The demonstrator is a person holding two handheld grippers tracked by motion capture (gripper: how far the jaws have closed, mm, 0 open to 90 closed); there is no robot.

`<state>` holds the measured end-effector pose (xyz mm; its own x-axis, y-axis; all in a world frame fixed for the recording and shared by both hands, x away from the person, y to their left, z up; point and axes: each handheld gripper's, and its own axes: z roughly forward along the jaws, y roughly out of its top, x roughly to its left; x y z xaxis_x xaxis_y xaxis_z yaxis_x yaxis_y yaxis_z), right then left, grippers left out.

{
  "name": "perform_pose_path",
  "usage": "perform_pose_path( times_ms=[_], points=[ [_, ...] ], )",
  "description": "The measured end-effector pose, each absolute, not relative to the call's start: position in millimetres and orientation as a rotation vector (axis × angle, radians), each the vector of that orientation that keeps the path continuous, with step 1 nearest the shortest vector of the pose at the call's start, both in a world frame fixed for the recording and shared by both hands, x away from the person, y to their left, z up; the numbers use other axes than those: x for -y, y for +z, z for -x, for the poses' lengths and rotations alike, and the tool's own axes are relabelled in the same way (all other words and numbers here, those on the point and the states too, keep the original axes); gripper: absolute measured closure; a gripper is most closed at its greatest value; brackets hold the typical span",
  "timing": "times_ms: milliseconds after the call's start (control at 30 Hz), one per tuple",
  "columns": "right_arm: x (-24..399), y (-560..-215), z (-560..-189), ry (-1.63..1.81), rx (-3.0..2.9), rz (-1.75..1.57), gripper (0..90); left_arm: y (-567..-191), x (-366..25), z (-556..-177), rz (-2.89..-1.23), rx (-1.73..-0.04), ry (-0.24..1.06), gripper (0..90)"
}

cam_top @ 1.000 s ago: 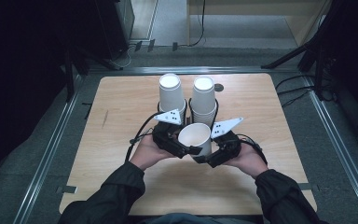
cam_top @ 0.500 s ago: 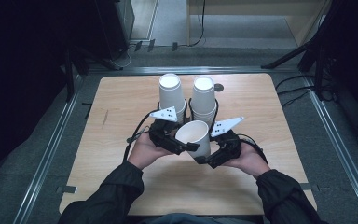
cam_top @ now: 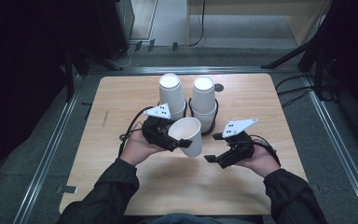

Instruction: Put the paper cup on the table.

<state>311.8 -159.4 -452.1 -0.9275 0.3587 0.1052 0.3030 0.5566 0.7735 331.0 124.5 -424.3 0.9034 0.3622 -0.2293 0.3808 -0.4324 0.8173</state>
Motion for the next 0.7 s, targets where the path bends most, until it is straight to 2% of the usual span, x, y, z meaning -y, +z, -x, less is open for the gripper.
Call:
perform_pose_path(
  times_ms=[400, 500, 700],
  points=[
    [173, -461, -319, 1.226, -2.647, -0.771, 15.1, -427, -144, -329, -2.071, -0.573, 0.000, 18.6],
    [178, -464, -322, 1.171, -2.632, -0.790, 23.1, -426, -147, -327, -2.080, -0.576, -0.005, 18.1],
    [188, -460, -327, 1.216, -2.553, -0.820, 23.1, -426, -156, -325, -2.105, -0.589, 0.029, 18.1]
  ],
)
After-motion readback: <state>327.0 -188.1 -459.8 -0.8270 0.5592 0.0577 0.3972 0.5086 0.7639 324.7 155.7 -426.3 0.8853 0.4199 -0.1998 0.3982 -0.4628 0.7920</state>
